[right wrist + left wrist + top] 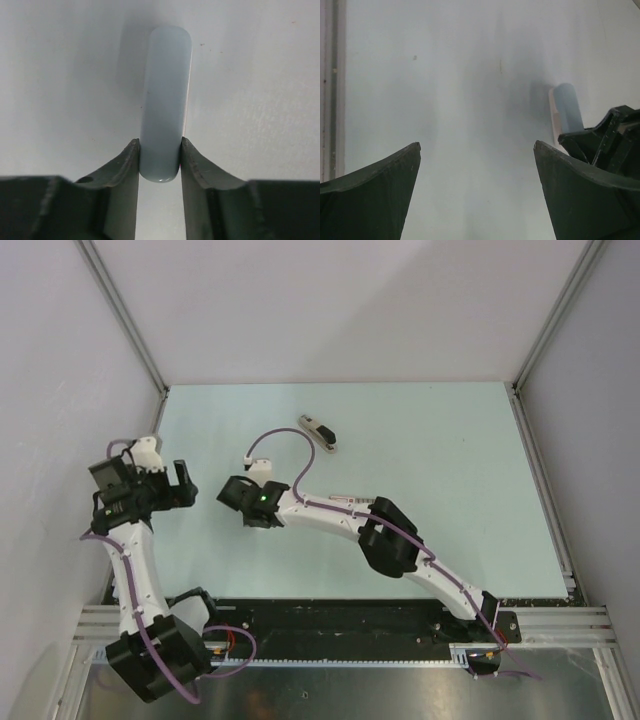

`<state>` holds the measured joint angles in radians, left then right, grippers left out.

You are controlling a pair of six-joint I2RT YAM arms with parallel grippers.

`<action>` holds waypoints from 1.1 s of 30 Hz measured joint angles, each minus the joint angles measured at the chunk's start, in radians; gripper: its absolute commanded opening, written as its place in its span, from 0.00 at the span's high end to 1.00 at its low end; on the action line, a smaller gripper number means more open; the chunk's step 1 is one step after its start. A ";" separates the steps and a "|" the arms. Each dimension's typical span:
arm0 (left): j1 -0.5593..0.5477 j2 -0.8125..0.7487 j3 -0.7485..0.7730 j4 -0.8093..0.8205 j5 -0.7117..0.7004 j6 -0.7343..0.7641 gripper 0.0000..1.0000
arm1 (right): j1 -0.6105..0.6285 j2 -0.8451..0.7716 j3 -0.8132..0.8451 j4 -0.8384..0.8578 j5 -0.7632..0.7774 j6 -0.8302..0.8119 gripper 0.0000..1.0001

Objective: Unload the staples from the stapler

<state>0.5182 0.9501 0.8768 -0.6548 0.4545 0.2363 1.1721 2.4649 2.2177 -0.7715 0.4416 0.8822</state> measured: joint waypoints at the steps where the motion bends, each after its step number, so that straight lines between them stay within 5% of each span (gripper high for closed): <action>1: -0.029 0.000 -0.002 0.000 -0.011 0.002 0.00 | -0.001 -0.001 -0.003 0.002 0.004 0.000 0.78; 7: -0.131 0.005 -0.007 0.000 -0.048 0.010 0.01 | -0.003 -0.039 -0.075 0.050 0.007 0.000 0.99; 21: -0.208 0.032 -0.049 -0.071 0.052 0.200 0.04 | -0.072 -0.396 -0.611 0.417 -0.100 0.072 1.00; 33: -0.421 0.133 -0.043 -0.142 0.153 0.340 0.21 | -0.103 -0.506 -0.768 0.735 -0.241 0.148 1.00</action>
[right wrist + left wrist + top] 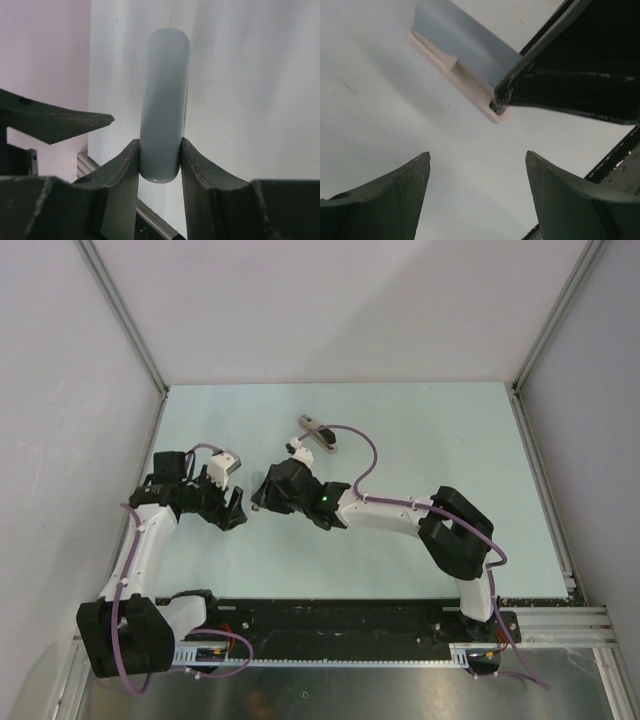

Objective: Unload the staples from the stapler

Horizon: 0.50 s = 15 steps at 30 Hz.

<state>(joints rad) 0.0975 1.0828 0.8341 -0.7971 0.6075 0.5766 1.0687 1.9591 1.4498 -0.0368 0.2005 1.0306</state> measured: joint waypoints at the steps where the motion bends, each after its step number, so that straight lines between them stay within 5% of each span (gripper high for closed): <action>1: -0.001 0.004 0.000 0.000 0.006 0.004 0.24 | 0.001 0.000 -0.008 0.017 -0.012 0.009 1.00; 15: -0.002 0.113 0.002 -0.008 0.077 0.069 0.57 | 0.018 0.000 -0.045 0.158 -0.102 0.092 1.00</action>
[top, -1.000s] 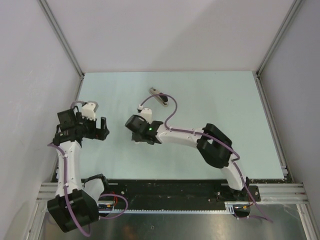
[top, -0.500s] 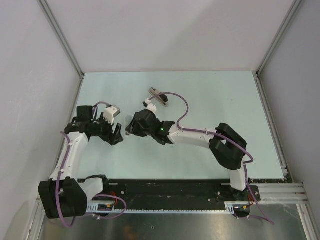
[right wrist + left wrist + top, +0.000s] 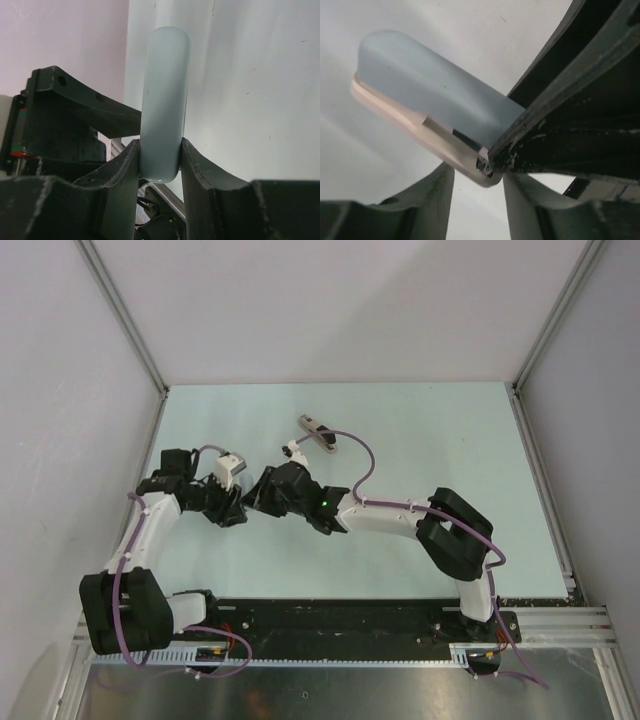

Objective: Unload the staples from the stapler

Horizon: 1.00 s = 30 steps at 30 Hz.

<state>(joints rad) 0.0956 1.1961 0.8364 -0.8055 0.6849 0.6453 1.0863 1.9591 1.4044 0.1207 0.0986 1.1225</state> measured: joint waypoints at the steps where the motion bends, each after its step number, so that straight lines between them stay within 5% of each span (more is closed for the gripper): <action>1: 0.000 0.005 0.002 -0.002 0.003 0.000 0.61 | 0.001 0.000 -0.001 0.005 0.000 0.002 1.00; 7: 0.003 0.031 0.014 -0.002 0.004 0.011 0.91 | 0.005 0.000 -0.019 0.012 -0.008 0.009 1.00; 10: 0.007 0.036 0.016 0.010 -0.004 0.014 0.97 | 0.011 0.000 -0.031 0.018 -0.019 0.011 1.00; 30: 0.011 0.014 0.014 0.010 -0.073 0.138 1.00 | -0.024 -0.061 -0.179 0.156 -0.180 -0.092 1.00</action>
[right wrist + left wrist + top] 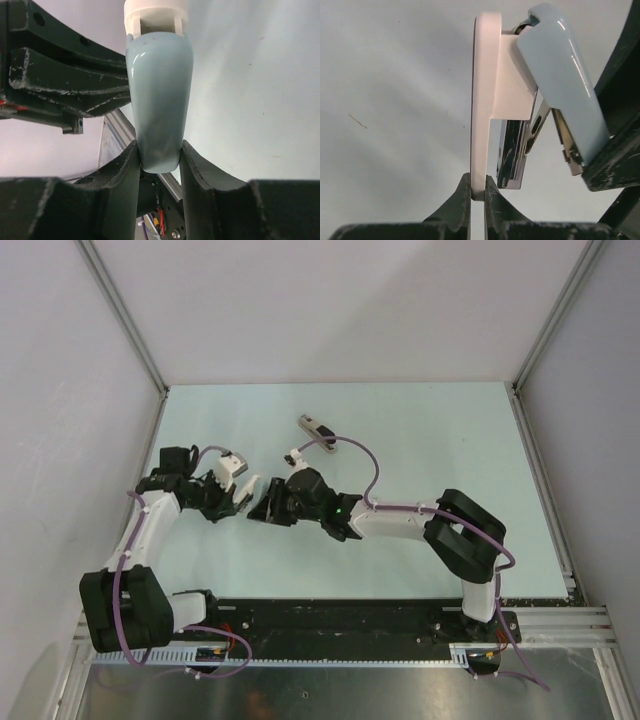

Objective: Unload the staples from the stapler

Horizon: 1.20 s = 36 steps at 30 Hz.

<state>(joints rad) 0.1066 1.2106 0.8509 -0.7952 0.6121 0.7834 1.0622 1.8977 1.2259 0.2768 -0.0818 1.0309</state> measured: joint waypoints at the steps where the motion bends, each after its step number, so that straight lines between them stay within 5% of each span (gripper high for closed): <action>1: 0.000 0.002 0.000 0.008 -0.007 0.003 1.00 | -0.004 -0.005 -0.003 -0.002 -0.008 -0.014 1.00; 23: -0.116 -0.042 -0.193 0.341 -0.283 0.270 1.00 | -0.119 -0.040 -0.010 -0.220 -0.240 -0.533 1.00; 36: -0.286 -0.239 -0.381 0.544 -0.463 0.325 0.96 | -0.084 -0.043 -0.006 -0.312 -0.216 -0.591 1.00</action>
<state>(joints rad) -0.1795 0.9718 0.4694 -0.2512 0.1493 1.1080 0.9783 1.8549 1.2201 -0.0357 -0.2977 0.4404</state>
